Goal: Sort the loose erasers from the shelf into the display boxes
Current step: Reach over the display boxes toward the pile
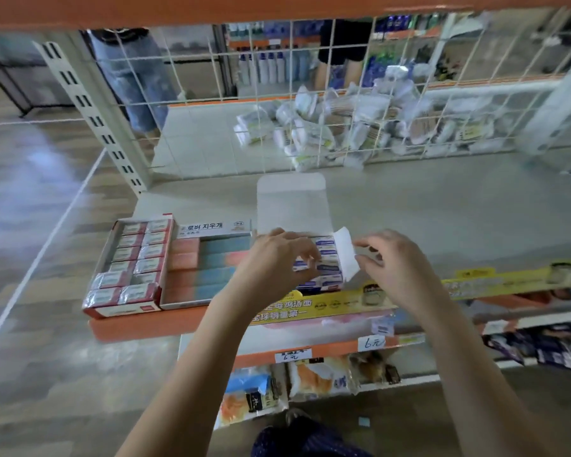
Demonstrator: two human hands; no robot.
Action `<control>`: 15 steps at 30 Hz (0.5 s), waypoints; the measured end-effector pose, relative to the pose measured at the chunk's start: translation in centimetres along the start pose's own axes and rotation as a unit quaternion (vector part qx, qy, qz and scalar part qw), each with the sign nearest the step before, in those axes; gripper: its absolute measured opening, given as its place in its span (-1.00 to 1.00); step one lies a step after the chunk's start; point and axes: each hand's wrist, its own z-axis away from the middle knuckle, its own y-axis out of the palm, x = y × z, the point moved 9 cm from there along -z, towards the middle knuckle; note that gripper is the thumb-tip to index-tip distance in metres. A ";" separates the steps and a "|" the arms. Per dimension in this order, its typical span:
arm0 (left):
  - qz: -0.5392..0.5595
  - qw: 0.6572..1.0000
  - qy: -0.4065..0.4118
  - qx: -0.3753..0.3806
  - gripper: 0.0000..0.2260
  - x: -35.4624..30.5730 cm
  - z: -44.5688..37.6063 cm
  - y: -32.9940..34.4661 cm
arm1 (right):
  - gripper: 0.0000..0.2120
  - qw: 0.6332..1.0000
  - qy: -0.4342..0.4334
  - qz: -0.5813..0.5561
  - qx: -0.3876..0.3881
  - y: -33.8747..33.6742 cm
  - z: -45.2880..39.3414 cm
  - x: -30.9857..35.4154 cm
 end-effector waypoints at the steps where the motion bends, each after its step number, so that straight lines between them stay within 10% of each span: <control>1: -0.001 1.000 0.003 0.014 -0.84 -0.4 -0.3 0.7 | -0.72 1.000 0.011 -0.003 -0.002 -0.1 0.2 -0.4; 15: -0.045 0.997 0.004 0.064 -0.80 -0.3 -1.1 3.3 | -0.71 0.999 0.036 -0.015 -0.019 0.1 1.6 -1.2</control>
